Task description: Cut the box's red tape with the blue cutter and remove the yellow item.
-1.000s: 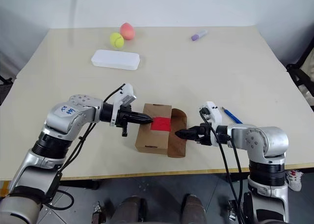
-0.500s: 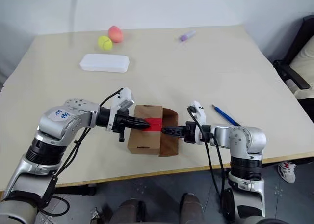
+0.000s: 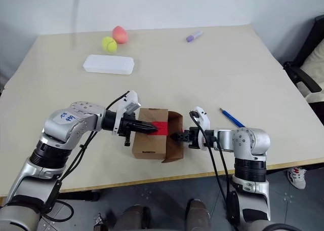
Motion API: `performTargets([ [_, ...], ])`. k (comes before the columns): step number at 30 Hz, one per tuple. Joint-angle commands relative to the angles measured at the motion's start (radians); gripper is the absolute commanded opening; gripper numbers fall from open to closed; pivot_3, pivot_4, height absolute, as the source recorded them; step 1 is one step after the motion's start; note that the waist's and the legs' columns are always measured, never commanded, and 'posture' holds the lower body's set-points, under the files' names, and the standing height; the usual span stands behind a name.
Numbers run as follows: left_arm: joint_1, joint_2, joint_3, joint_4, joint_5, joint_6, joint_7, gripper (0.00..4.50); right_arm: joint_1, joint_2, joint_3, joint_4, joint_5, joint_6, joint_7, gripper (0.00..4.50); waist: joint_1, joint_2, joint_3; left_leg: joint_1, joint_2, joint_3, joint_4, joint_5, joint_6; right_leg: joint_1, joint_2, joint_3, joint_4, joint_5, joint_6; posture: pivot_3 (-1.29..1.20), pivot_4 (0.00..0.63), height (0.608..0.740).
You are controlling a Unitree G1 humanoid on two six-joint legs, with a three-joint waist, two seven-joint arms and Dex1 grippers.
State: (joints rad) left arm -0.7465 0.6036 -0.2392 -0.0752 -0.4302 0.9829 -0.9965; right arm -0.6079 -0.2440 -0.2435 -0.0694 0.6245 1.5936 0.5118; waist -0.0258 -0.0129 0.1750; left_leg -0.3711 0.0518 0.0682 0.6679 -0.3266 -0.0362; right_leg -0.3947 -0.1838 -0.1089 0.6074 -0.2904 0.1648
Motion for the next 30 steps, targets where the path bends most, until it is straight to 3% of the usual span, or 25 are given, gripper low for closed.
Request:
performTargets([
  [1,-0.002,0.002,-0.020,0.030,0.025,-0.004,0.014,0.00,-0.025,-0.014,-0.024,-0.038,0.024,0.020,-0.024,0.03,0.000,0.000,0.000,0.000,0.000,0.000,0.000,0.000,0.000,0.000,0.000,0.000,0.000,0.000,0.000,0.00,0.150,0.740],
  [7,0.000,-0.015,-0.010,0.051,0.027,-0.040,0.023,0.00,-0.049,-0.061,-0.019,-0.145,0.150,0.021,-0.156,0.03,0.003,0.001,0.001,-0.001,0.000,0.000,0.000,0.000,0.000,0.000,0.000,0.000,-0.001,0.000,0.000,0.00,0.150,0.740],
  [17,-0.009,-0.079,0.036,0.091,0.026,-0.102,0.060,0.00,-0.212,-0.185,-0.015,-0.159,0.536,0.021,-0.509,0.03,0.005,0.001,0.001,-0.002,0.000,0.000,-0.001,0.000,0.000,-0.001,0.000,0.000,-0.002,0.000,0.000,0.00,0.150,0.740],
  [30,-0.012,-0.132,0.088,0.119,0.028,-0.153,0.114,0.00,-0.351,-0.409,0.139,-0.113,1.039,-0.030,-0.894,0.03,0.027,0.001,0.002,-0.006,0.000,0.001,-0.001,0.000,0.001,-0.002,0.000,-0.001,-0.007,0.000,0.000,0.00,0.150,0.740],
])
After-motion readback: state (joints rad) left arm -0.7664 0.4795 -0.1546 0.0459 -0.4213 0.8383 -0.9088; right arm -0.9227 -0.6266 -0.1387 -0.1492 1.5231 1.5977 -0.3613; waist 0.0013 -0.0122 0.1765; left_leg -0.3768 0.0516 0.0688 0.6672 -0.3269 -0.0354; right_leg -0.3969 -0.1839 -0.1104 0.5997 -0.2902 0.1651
